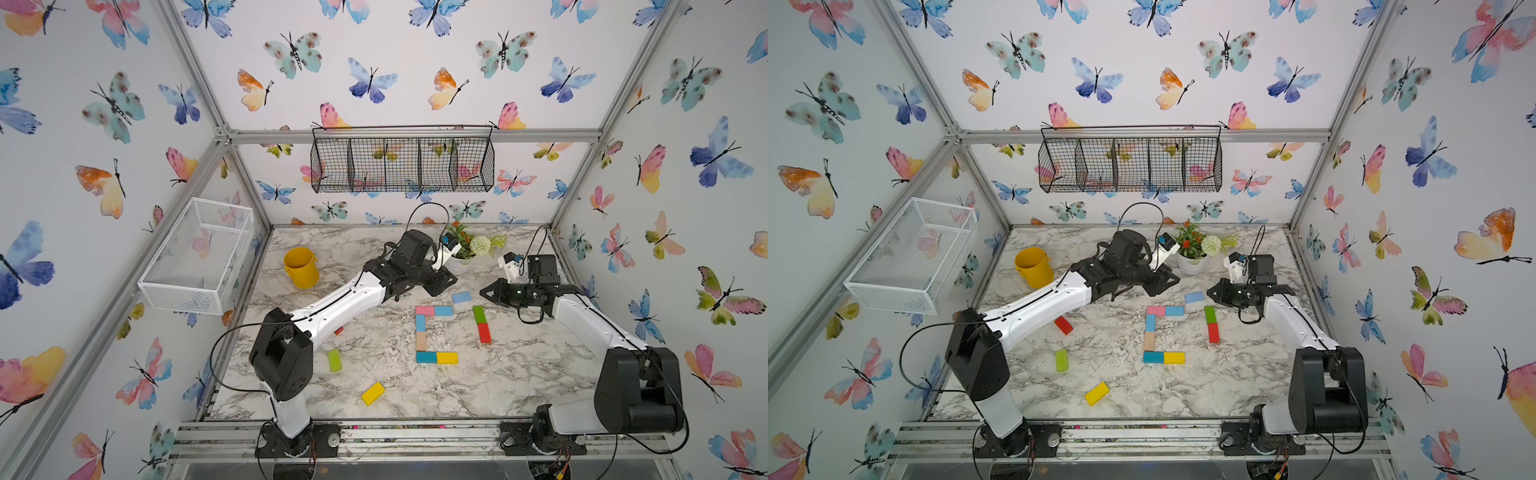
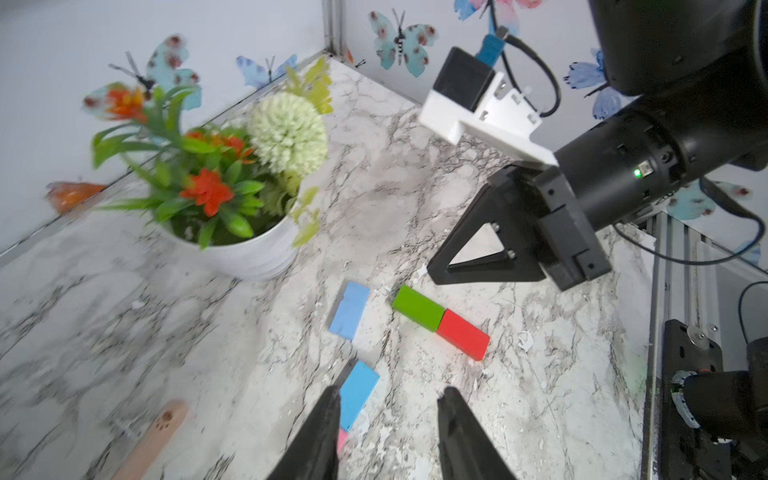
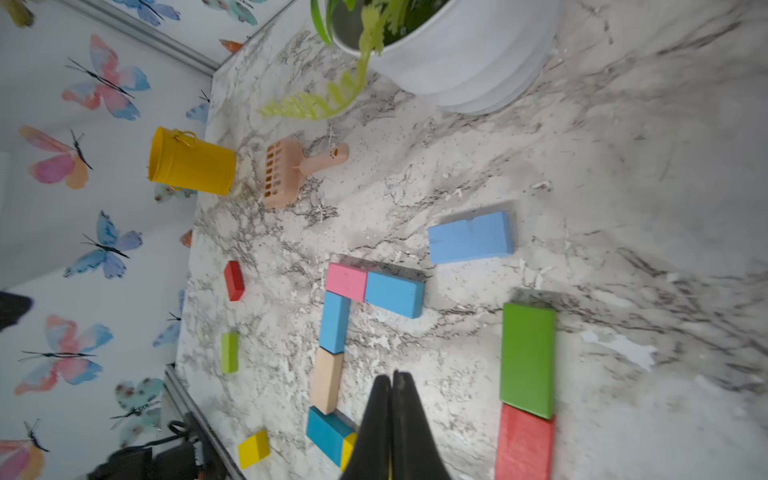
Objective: Assemble the letter c with building blocks
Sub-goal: Place the building block at the center of the board, then assemble the building block at the center of the board.
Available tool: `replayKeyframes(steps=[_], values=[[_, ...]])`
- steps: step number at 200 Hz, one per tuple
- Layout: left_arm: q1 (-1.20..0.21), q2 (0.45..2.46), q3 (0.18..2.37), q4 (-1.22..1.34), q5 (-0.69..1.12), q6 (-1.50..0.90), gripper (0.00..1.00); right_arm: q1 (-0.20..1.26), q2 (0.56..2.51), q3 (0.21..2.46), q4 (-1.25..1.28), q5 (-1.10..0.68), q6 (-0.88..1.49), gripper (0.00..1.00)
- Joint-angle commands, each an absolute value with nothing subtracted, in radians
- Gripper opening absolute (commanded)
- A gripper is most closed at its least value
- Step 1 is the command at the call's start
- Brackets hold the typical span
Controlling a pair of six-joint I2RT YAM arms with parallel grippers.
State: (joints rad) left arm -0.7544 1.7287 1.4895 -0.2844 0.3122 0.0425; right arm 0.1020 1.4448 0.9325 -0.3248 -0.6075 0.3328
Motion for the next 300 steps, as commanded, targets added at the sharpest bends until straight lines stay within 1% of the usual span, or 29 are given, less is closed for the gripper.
replayKeyframes(steps=[1, 17, 33, 47, 62, 79, 120, 152, 196, 230, 266, 300], values=[[-0.714, 1.655, 1.384, -0.295, 0.263, 0.001, 0.41, 0.144, 1.478, 0.954, -0.297, -0.523, 0.387, 0.04], [-0.711, 1.638, 1.391, -0.344, 0.195, -0.015, 0.41, 0.17, 1.502, 0.966, -0.278, -0.491, 0.416, 0.04], [-0.695, 1.626, 1.416, -0.425, 0.184, -0.019, 0.41, 0.199, 1.537, 0.988, -0.274, -0.469, 0.429, 0.04], [-0.669, 1.592, 1.387, -0.451, 0.202, -0.021, 0.41, 0.233, 1.567, 1.004, -0.263, -0.439, 0.443, 0.04], [-0.635, 1.529, 1.314, -0.433, 0.214, -0.028, 0.41, 0.269, 1.599, 1.016, -0.247, -0.409, 0.46, 0.04], [-0.608, 1.447, 1.2, -0.333, 0.198, -0.055, 0.42, 0.303, 1.636, 1.036, -0.236, -0.376, 0.472, 0.04], [-0.601, 1.358, 1.197, -0.378, 0.14, -0.023, 0.45, 0.35, 1.719, 1.071, -0.205, -0.351, 0.507, 0.04], [-0.595, 1.27, 1.082, -0.318, 0.161, -0.048, 0.47, 0.386, 1.746, 1.067, -0.153, -0.321, 0.548, 0.04], [-0.536, 1.23, 0.997, -0.335, 0.143, -0.062, 0.48, 0.423, 1.759, 1.114, -0.172, -0.267, 0.544, 0.04], [-0.523, 1.2, 0.979, -0.337, 0.062, -0.045, 0.51, 0.433, 1.766, 1.121, -0.178, -0.246, 0.539, 0.04], [-0.487, 1.196, 0.975, -0.327, 0.104, -0.049, 0.52, 0.454, 1.78, 1.139, -0.189, -0.221, 0.528, 0.08], [-0.461, 1.223, 0.984, -0.329, 0.139, -0.066, 0.53, 0.46, 1.801, 1.156, -0.203, -0.211, 0.52, 0.09]])
